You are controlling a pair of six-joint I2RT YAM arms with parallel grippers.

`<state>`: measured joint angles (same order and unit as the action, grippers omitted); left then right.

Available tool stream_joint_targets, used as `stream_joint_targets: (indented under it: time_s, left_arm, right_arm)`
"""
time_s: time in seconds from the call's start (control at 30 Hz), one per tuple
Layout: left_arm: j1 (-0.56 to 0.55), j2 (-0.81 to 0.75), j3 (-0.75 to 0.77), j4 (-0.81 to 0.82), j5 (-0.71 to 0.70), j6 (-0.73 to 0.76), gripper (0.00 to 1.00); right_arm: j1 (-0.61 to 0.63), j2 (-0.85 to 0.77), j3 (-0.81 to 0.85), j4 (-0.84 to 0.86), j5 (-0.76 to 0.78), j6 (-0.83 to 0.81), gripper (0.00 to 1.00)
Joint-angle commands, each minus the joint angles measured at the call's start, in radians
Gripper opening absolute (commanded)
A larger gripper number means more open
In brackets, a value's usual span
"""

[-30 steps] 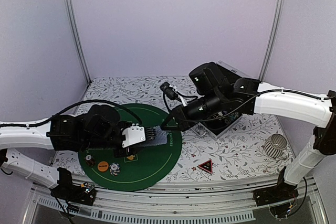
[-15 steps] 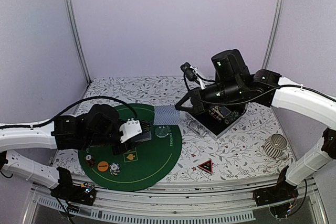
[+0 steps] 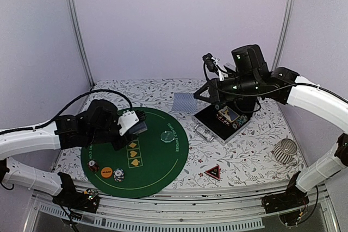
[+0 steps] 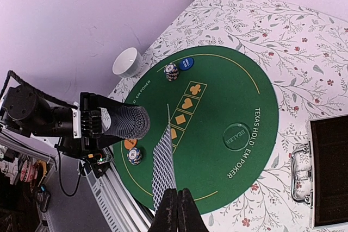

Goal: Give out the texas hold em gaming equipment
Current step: Distribute the poker card in the big blind area.

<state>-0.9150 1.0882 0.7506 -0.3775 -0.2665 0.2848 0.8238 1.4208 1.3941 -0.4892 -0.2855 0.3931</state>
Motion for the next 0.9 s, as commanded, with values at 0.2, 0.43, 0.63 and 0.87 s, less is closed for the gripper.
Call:
stream_joint_targets:
  time_s: [0.2, 0.43, 0.63, 0.87]
  left_arm:
    - [0.118, 0.01, 0.021, 0.067, -0.024, -0.02, 0.47]
    - [0.195, 0.023, 0.014, 0.099, -0.045, -0.041, 0.45]
    - [0.252, 0.026, -0.004, 0.128, -0.026, -0.053, 0.46]
    - [0.34, 0.051, 0.009, 0.127, -0.029, -0.086, 0.46]
  right_arm:
    - [-0.021, 0.103, 0.046, 0.066, -0.003, -0.05, 0.02]
    - [-0.024, 0.155, 0.039, 0.191, -0.096, -0.034, 0.02]
    - [-0.024, 0.234, 0.009, 0.293, -0.173, 0.003, 0.02]
    - [-0.023, 0.355, 0.074, 0.318, -0.277, 0.001, 0.02]
